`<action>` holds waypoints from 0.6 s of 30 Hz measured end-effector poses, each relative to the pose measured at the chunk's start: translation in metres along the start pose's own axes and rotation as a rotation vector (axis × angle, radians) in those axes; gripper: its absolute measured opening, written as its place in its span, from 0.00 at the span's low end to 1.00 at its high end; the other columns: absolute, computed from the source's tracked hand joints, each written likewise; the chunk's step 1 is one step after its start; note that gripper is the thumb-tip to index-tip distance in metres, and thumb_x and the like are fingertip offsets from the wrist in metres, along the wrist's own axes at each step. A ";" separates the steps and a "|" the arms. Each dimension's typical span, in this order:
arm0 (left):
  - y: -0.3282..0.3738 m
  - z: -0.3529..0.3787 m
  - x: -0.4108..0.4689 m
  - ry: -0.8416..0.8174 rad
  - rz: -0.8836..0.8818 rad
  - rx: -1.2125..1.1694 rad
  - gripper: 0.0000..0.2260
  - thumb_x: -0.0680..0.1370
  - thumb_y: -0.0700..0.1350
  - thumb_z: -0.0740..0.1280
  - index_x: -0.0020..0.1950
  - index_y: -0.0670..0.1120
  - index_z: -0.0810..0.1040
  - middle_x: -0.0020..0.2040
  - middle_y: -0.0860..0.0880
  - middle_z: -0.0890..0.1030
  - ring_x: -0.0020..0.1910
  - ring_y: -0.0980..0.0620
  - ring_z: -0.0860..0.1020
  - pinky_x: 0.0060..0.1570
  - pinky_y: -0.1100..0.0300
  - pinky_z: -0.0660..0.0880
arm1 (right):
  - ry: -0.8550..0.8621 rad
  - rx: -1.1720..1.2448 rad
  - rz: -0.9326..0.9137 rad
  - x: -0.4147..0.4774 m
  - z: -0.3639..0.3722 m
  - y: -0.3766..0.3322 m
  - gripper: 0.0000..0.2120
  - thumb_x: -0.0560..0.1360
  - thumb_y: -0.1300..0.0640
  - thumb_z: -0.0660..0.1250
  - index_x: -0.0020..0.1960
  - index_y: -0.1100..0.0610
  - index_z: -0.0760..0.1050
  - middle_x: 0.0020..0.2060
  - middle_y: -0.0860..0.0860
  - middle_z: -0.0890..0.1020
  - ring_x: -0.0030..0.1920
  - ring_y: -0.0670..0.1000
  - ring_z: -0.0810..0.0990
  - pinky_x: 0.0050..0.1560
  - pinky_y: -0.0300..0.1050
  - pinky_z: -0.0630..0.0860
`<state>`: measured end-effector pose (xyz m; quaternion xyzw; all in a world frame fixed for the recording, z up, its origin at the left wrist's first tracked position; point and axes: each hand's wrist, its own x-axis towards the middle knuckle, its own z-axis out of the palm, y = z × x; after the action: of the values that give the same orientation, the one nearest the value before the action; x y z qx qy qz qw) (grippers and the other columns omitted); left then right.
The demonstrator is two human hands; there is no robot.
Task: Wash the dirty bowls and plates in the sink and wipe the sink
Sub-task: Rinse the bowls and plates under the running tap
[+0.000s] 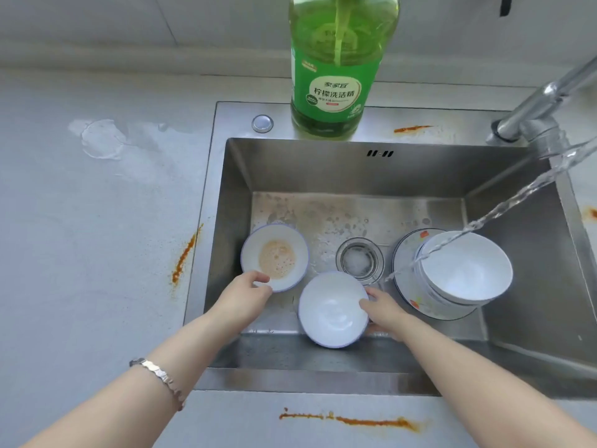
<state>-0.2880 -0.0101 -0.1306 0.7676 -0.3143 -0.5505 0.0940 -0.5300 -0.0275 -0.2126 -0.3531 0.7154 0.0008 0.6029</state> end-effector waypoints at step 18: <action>-0.013 -0.004 0.021 0.005 -0.015 0.029 0.15 0.78 0.42 0.60 0.64 0.46 0.71 0.52 0.46 0.77 0.41 0.52 0.76 0.49 0.56 0.75 | 0.072 -0.606 -0.252 0.055 0.062 -0.106 0.23 0.79 0.48 0.57 0.68 0.62 0.65 0.63 0.61 0.74 0.64 0.61 0.71 0.60 0.49 0.69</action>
<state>-0.2758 -0.0128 -0.1518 0.7727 -0.3164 -0.5445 0.0796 -0.4238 -0.1084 -0.2322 -0.6021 0.6543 0.1263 0.4399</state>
